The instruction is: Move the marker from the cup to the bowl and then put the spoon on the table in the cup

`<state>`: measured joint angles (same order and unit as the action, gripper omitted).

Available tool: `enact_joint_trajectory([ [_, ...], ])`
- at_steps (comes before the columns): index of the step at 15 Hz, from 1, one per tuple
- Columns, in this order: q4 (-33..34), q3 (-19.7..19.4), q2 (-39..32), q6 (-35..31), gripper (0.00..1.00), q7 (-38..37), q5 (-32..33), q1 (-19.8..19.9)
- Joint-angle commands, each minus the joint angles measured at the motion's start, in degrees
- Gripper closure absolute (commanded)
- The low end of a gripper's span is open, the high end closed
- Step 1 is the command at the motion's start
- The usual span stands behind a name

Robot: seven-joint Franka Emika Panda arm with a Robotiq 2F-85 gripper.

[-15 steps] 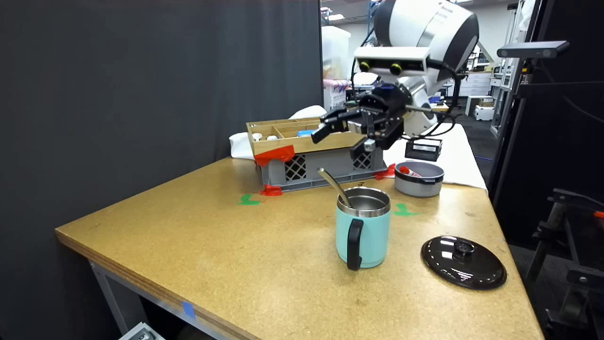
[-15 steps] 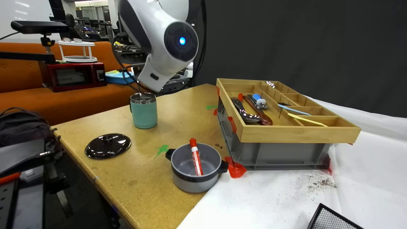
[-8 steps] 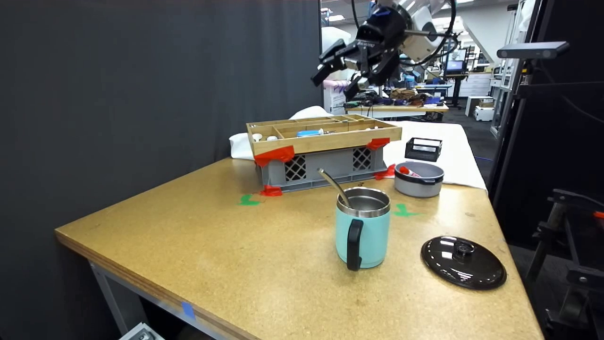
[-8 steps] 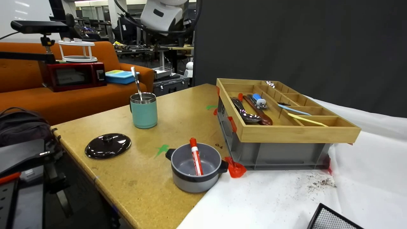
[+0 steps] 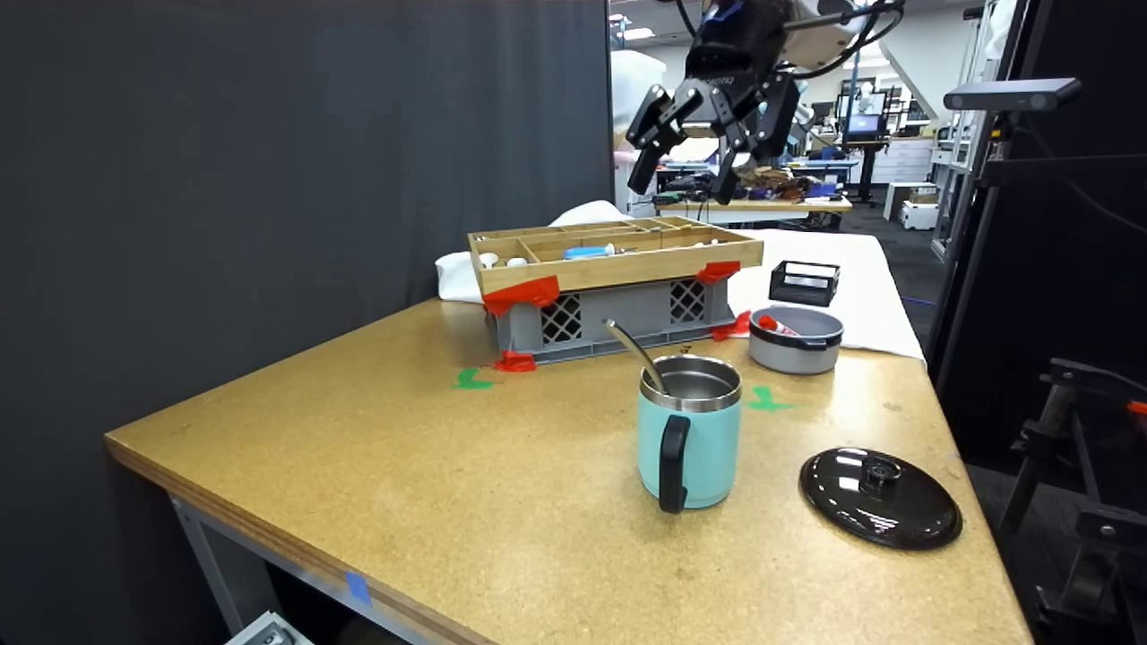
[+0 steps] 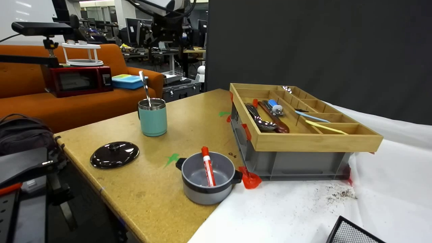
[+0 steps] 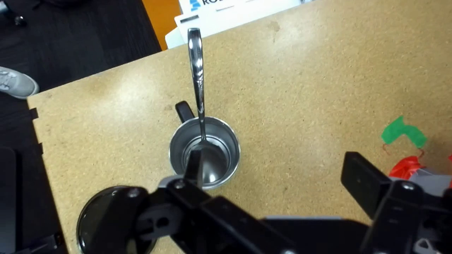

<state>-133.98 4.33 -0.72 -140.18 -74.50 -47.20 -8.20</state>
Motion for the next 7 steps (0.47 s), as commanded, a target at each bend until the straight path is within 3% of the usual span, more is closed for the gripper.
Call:
enact_joint_trajectory([
  [1,-0.06,0.26,3.32,3.11,0.00,-7.98,9.42,1.27],
  [6,0.20,0.69,6.14,5.22,0.00,-14.83,17.39,1.75],
  [7,-0.35,0.91,6.33,3.18,0.00,-15.77,18.01,1.62],
])
